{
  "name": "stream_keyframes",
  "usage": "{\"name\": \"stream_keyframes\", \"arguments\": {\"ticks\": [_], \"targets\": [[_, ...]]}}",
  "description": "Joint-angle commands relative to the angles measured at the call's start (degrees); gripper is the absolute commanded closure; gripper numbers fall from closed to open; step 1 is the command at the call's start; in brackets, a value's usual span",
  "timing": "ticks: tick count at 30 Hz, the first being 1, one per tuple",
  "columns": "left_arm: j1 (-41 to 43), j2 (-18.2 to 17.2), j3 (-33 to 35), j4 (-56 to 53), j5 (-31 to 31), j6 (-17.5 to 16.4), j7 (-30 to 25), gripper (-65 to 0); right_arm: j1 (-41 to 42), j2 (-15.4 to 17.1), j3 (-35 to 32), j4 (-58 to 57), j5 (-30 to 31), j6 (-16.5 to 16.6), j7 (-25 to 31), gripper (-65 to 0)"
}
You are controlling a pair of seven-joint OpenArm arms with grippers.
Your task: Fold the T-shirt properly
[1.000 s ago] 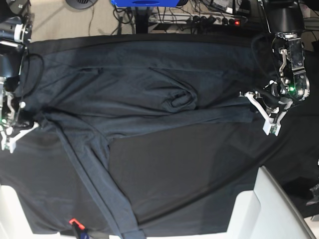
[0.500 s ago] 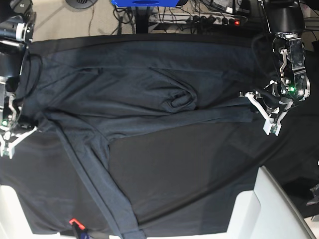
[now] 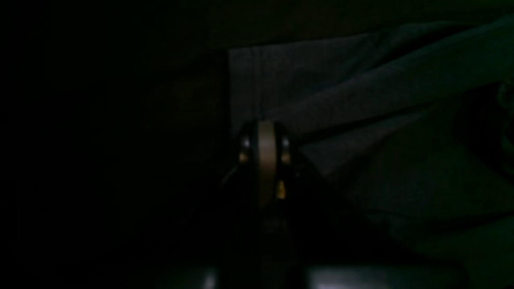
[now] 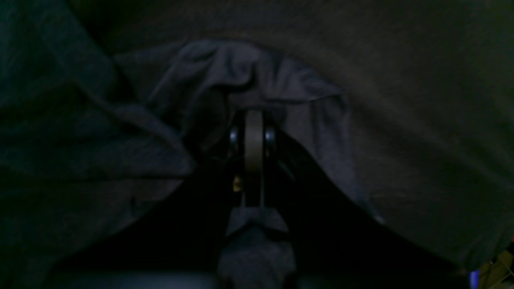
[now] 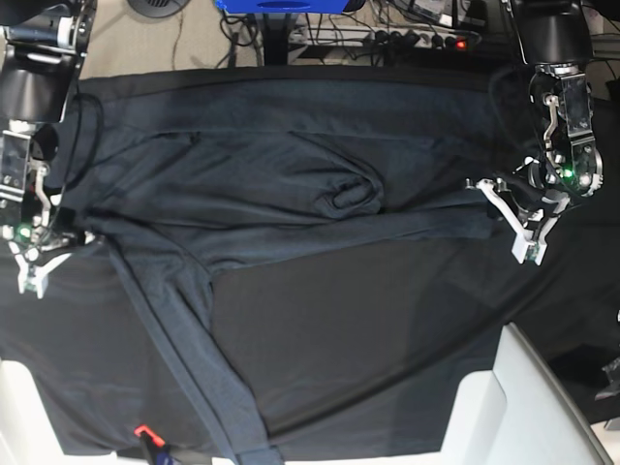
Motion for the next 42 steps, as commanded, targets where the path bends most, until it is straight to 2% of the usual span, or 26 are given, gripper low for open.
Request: {"name": "stream_keyframes", "arguments": {"ticks": [1, 8, 18, 31, 37, 42], "targets": [[-0.7, -0.9, -0.4, 1.1, -0.1, 0.0, -0.7, 0.0, 1.2, 0.9, 0.2, 0.3, -0.1, -0.5, 0.9, 0.0], [-0.7, -0.9, -0.4, 1.1, -0.1, 0.0, -0.7, 0.0, 1.3, 0.9, 0.2, -3.4, 0.0, -0.5, 1.6, 0.0], [-0.7, -0.9, -0.4, 1.1, -0.1, 0.0, -0.7, 0.0, 5.0, 1.3, 0.2, -13.1, 0.0, -1.5, 8.9, 0.0], [-0.7, -1.6, -0.4, 1.1, -0.1, 0.0, -0.7, 0.0, 8.8, 3.9, 0.0, -16.1, -0.2, -1.5, 9.7, 0.0], [-0.7, -1.6, -0.4, 1.1, -0.2, 0.0, -0.7, 0.0, 10.0, 4.7, 0.1, -19.9, -0.3, -1.6, 13.9, 0.0], [-0.7, -1.6, -0.4, 1.1, -0.2, 0.0, -0.7, 0.0, 12.0, 5.8, 0.1, -27.1, -0.3, -1.6, 19.8, 0.0]]}}
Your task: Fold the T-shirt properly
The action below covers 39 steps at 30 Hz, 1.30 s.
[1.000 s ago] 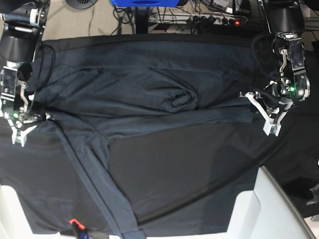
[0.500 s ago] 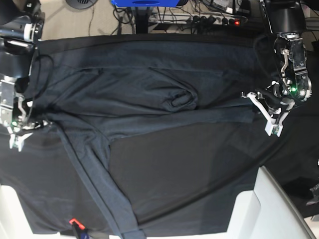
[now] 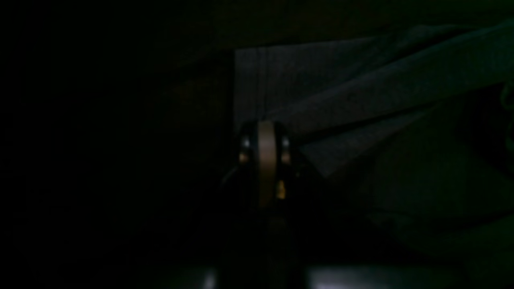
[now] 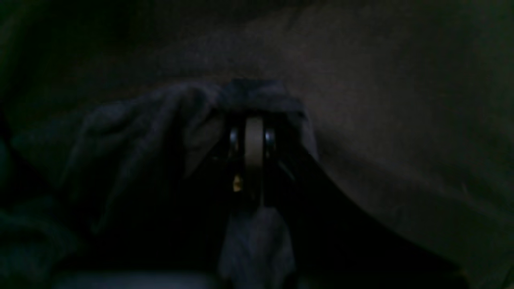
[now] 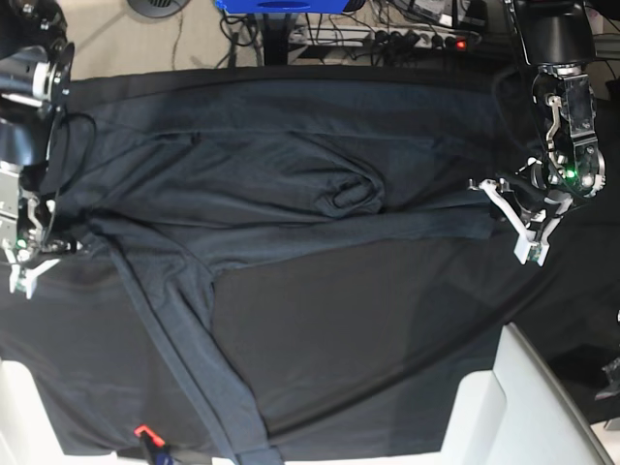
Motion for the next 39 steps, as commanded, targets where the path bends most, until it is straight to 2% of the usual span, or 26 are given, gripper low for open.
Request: {"name": "stream_keyframes", "arguments": {"ticks": [1, 9, 13, 15, 17, 20, 23, 28, 39], "targets": [[-0.7, -1.0, -0.4, 1.1, -0.2, 0.0, -0.7, 0.0, 1.5, 1.2, 0.1, 0.2, -0.1, -0.2, 2.3, 0.0], [-0.7, -0.9, -0.4, 1.1, -0.3, 0.0, -0.7, 0.0, 2.1, 1.3, 0.1, 0.2, -0.1, -0.2, 8.9, 0.0], [-0.7, -0.8, -0.4, 1.2, -0.4, 0.0, -0.7, 0.0, 2.5, 1.4, 0.1, 1.4, -0.1, -0.2, 9.5, 0.0], [-0.7, -0.8, -0.4, 1.2, -0.4, 0.0, -0.7, 0.0, 1.3, 1.4, 0.2, 5.4, -0.1, -0.2, 9.1, 0.0], [-0.7, -0.8, -0.4, 1.2, -0.4, 0.0, -0.7, 0.0, -1.0, 1.3, 0.2, 10.5, -0.1, -1.0, 6.7, 0.0], [-0.7, -0.8, -0.4, 1.2, -0.4, 0.0, -0.7, 0.0, -3.4, 0.8, 0.2, 18.3, 0.1, -4.2, -2.9, 0.0], [-0.7, -0.8, -0.4, 1.2, -0.4, 0.0, -0.7, 0.0, -6.7, -1.1, 0.3, 25.4, 2.7, -4.7, -8.8, 0.0], [-0.7, -0.8, -0.4, 1.2, -0.4, 0.0, -0.7, 0.0, -9.7, -1.6, 0.3, 29.8, 6.3, -5.0, -12.2, 0.0], [-0.7, -0.8, -0.4, 1.2, -0.4, 0.0, -0.7, 0.0, -10.9, -2.8, 0.3, 30.2, 6.3, -5.0, -12.3, 0.0]]}}
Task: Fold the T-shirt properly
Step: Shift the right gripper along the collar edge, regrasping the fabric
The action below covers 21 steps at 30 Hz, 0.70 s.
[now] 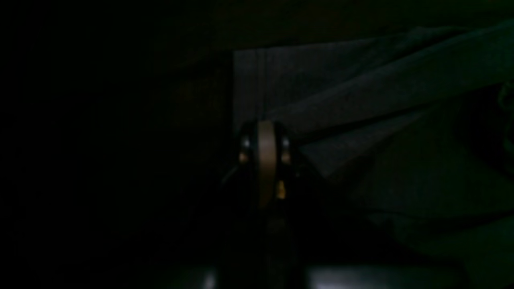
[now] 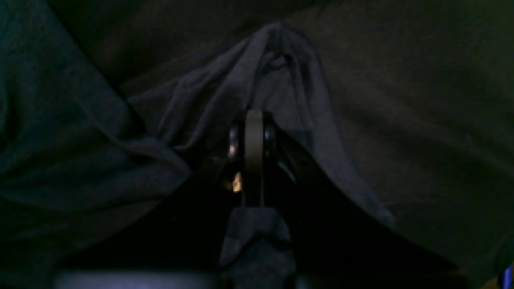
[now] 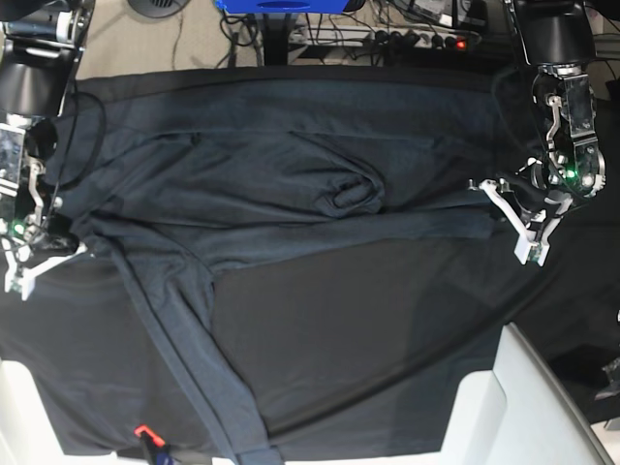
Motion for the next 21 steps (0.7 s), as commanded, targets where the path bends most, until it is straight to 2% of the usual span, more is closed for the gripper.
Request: {"name": "stream_keyframes", "arguments": {"ticks": [1, 9, 16, 21], "targets": [[-0.7, -0.8, -0.4, 1.2, -0.2, 0.0, -0.7, 0.0, 1.0, 0.9, 0.2, 1.1, 0.0, -0.1, 1.0, 0.0], [-0.8, -0.8, -0.4, 1.2, -0.2, 0.1, -0.7, 0.0, 5.5, 1.0, 0.2, -6.4, 0.0, 0.2, 1.6, 0.0], [-0.8, -0.9, -0.4, 1.2, -0.2, 0.1, -0.7, 0.0, 9.9, 1.5, 0.0, -16.5, -0.2, 0.3, 7.3, 0.0], [-0.8, -0.9, -0.4, 1.2, -0.1, 0.1, -0.7, 0.0, 10.3, 2.6, 0.0, -19.0, -0.3, 0.0, 10.1, 0.0]]}}
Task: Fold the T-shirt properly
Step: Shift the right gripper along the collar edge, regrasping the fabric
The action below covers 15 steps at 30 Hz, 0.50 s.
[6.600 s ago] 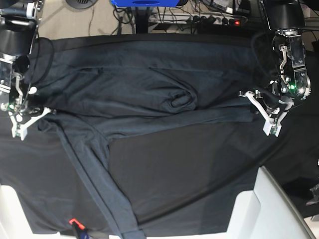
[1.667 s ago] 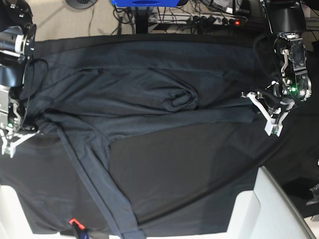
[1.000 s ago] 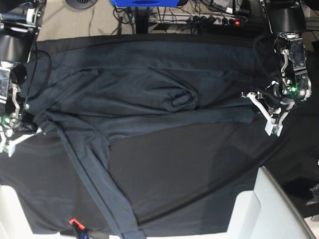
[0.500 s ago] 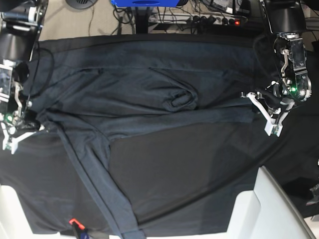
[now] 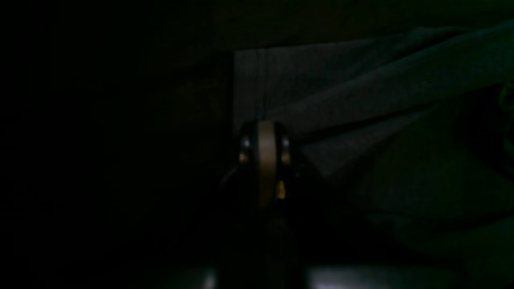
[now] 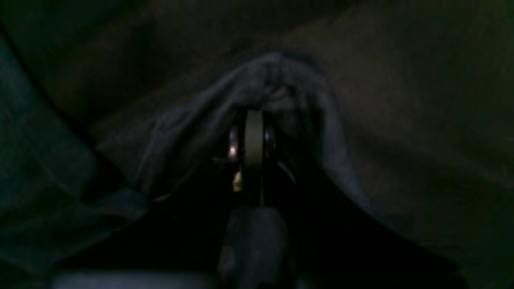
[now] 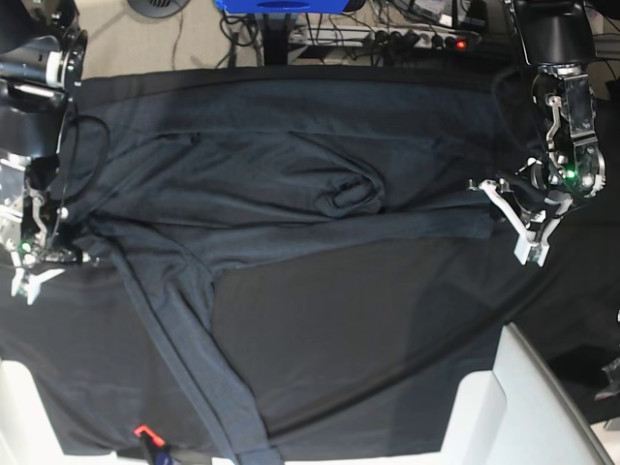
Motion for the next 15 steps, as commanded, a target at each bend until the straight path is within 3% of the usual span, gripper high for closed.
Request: {"name": "stream_keyframes", "arguments": {"ticks": [1, 10, 15], "targets": [[-0.7, -0.9, -0.4, 1.1, -0.1, 0.1, -0.7, 0.0, 1.3, 1.2, 0.2, 0.2, -0.1, -0.3, 1.8, 0.0], [-0.7, -0.9, -0.4, 1.1, -0.1, 0.1, -0.7, 0.0, 3.6, 2.9, 0.1, -6.6, -0.1, -0.3, 9.2, 0.0], [-0.7, -0.9, -0.4, 1.1, -0.1, 0.1, -0.7, 0.0, -0.3, 2.9, 0.2, 5.0, -0.1, -0.4, 8.6, 0.0]]}}
